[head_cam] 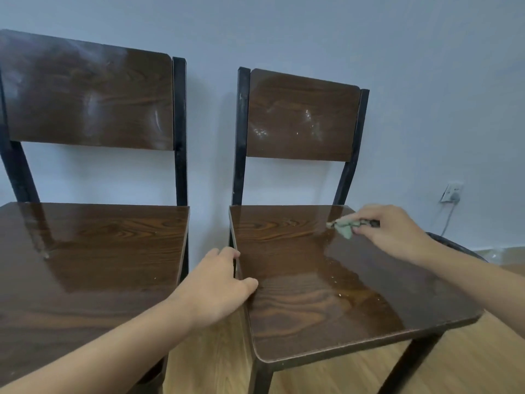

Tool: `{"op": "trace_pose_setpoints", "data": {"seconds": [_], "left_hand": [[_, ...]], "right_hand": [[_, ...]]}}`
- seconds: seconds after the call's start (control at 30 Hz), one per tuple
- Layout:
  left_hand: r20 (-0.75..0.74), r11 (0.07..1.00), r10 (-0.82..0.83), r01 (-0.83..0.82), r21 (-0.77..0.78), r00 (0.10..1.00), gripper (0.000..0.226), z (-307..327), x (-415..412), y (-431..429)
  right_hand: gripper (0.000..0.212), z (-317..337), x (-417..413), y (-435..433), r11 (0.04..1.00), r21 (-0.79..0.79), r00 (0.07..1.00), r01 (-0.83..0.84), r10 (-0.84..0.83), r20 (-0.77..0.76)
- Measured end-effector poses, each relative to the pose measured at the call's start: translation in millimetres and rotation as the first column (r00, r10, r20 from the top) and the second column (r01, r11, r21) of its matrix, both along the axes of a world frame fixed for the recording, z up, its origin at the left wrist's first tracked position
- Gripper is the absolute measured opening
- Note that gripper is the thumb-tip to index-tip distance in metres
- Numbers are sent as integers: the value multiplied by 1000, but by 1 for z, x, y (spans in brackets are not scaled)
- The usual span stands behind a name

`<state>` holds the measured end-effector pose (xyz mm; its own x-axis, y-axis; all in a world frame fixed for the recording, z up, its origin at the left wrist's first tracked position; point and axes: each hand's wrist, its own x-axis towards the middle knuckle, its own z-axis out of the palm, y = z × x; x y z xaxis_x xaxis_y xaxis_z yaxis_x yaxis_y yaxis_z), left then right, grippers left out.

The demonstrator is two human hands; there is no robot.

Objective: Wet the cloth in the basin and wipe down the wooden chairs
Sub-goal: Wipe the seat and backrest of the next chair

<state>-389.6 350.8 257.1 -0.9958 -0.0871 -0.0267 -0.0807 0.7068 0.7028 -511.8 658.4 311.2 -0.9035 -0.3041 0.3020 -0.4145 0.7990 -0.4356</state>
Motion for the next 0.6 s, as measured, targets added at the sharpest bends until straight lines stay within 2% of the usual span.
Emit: {"op": "trace_pose_setpoints", "data": {"seconds": [0.07, 0.17, 0.2, 0.3, 0.43, 0.53, 0.6], "left_hand": [[-15, 995, -52, 50, -81, 999, 75, 0, 3, -2], [-33, 985, -102, 97, -143, 994, 75, 5, 6, -5], [-34, 980, -119, 112, -165, 992, 74, 6, 6, -7], [-46, 956, -188, 172, -237, 981, 68, 8, 8, -16], [-23, 916, -315, 298, -269, 949, 58, 11, 11, -26], [-23, 888, -386, 365, -281, 922, 54, 9, 13, -37], [-32, 867, -425, 397, -301, 905, 57, 6, 13, -41]], "right_hand": [[24, -18, -57, 15, 979, 12, 979, 203, -203, -33], [26, -45, -68, 5, 964, 55, 965, 261, -261, 2], [27, -46, -54, -4, 973, 66, 976, 219, -219, -10], [32, -45, 10, -33, 989, 124, 997, -81, 82, -9], [46, -45, 111, -51, 903, 133, 911, -409, 412, 7], [52, -37, 158, -50, 823, 99, 829, -559, 555, 68], [50, -25, 159, -35, 828, 125, 837, -547, 545, 52]]}}
